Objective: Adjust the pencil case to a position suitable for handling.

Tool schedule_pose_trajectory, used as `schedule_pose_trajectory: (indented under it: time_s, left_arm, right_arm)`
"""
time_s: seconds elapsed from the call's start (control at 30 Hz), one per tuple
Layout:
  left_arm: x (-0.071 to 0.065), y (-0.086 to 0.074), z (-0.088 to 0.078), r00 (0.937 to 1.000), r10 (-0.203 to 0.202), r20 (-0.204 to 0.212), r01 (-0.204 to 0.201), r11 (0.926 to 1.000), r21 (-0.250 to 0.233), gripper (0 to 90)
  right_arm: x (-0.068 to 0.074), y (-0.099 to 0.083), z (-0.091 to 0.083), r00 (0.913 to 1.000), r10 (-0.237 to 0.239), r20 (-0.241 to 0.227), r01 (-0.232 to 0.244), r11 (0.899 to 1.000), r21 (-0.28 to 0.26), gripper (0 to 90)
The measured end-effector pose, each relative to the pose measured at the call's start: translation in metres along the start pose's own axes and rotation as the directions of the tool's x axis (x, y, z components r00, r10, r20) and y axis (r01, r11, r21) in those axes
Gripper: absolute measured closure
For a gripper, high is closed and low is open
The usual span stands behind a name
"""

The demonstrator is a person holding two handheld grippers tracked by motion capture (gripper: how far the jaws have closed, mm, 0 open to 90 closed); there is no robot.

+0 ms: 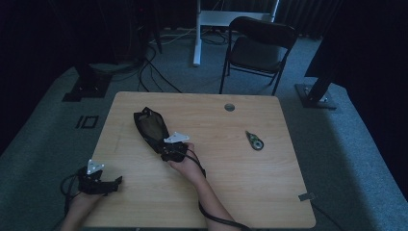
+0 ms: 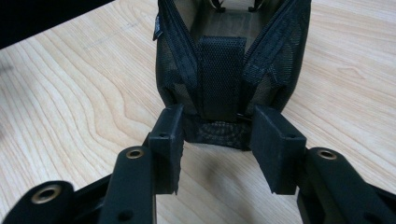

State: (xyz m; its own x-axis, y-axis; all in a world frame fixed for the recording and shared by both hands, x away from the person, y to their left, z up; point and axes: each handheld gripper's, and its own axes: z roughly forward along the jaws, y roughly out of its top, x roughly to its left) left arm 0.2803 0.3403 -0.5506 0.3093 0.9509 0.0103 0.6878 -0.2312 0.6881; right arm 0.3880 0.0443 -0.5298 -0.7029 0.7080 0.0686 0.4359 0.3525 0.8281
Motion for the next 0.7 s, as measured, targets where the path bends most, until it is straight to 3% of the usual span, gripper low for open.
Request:
schedule_pose_trajectory:
  time_s: [0.33, 0.7]
  left_arm:
    - [0.0, 0.0, 0.0, 1.0, 0.0, 0.0, 0.0, 1.0, 0.0, 0.0]
    - [0.0, 0.0, 0.0, 1.0, -0.001, -0.001, 0.001, 1.0, -0.001, 0.0]
  right_arm:
    - [-0.007, 0.003, 0.001, 0.9997, 0.023, 0.005, -0.023, 1.0, -0.008, 72.9]
    - [-0.013, -0.001, -0.008, 1.0, -0.004, 0.005, 0.004, 1.0, 0.004, 73.0]
